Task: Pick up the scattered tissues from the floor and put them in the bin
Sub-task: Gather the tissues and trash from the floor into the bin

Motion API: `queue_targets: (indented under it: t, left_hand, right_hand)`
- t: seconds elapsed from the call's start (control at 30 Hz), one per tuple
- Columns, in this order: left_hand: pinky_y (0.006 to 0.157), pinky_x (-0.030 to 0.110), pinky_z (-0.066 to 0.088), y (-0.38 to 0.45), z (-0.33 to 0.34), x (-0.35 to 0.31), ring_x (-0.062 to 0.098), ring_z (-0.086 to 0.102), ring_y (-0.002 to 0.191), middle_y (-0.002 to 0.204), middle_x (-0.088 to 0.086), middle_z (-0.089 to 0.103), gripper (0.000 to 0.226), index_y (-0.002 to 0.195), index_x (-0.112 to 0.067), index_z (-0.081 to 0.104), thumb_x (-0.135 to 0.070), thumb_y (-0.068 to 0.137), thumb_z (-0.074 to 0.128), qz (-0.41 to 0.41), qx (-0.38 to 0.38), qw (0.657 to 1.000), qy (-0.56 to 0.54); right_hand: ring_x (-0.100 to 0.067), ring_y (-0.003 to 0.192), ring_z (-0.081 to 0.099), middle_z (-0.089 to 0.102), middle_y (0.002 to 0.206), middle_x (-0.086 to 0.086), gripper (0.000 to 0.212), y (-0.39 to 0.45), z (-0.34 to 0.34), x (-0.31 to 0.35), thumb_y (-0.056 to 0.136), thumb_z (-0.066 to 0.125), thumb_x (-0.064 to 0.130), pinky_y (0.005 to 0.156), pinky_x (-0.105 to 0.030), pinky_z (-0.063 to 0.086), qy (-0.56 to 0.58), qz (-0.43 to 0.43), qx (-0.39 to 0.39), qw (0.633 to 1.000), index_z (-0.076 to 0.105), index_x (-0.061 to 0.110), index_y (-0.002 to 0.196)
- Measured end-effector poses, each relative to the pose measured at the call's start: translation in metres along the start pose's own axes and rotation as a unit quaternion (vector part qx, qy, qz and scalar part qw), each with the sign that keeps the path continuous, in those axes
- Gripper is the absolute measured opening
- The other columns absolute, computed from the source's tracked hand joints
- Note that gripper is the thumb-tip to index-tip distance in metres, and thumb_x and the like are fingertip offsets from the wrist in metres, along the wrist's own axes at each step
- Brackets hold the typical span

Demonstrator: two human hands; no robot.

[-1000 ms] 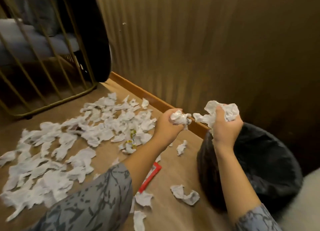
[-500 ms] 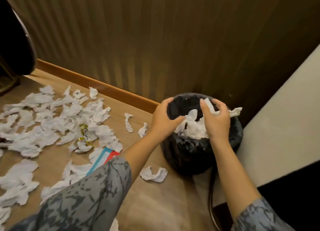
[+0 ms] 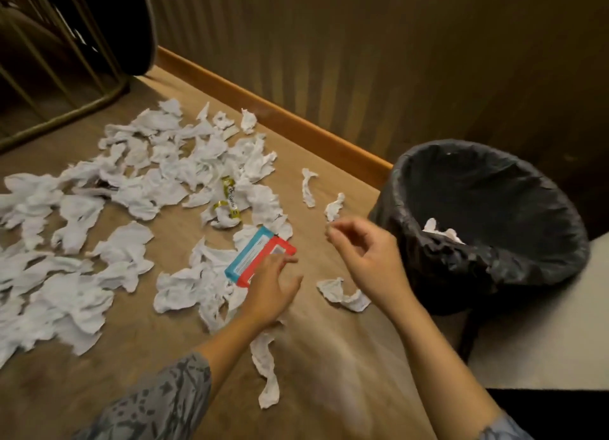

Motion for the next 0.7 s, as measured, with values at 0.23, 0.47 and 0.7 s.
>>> queue_targets:
  t: [0.23,0.47,0.7]
  left_hand:
    - [0.116,0.052,-0.013,-0.072,0.044,0.078,0.019,-0.025,0.144,0.160,-0.006,-0.012,0.107,0.144,-0.038,0.026,-0.087,0.053,0.055,0.038,0.200,0.950,0.235]
    - [0.105,0.038,0.041,-0.132,0.052,0.113,0.011,0.037,0.129,0.135,-0.006,0.045,0.040,0.124,-0.027,0.052,-0.050,0.092,0.054,0.114,0.122,0.978,0.127]
    - [0.086,0.020,0.045,-0.099,0.016,0.123,0.002,0.053,0.101,0.114,-0.001,0.059,0.033,0.119,-0.024,0.060,-0.031,0.094,0.040,0.054,0.073,0.993,0.075]
  right_hand:
    - [-0.035,0.141,0.021,0.035,0.150,-0.009,0.040,-0.068,0.084,-0.189,0.088,0.060,0.040,0.115,-0.049,0.016,-0.260,0.272,0.058,0.925,0.059,0.030,0.127]
    - [-0.021,0.141,0.033,0.048,0.146,-0.004,0.041,-0.115,0.130,-0.183,0.090,0.059,0.001,0.118,-0.041,0.026,-0.175,0.096,0.097,0.975,0.063,0.016,0.128]
    - [-0.016,0.090,0.059,0.063,0.097,-0.003,0.029,-0.052,0.154,-0.143,0.083,0.049,0.004,0.081,-0.020,0.045,-0.071,0.051,0.048,0.995,0.071,0.009,0.100]
Point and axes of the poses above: each hand's wrist, its own y-axis towards the middle knuckle, its own z-axis out of the palm, x = y × z, the point moved 7 cm from there along y, towards the middle knuckle
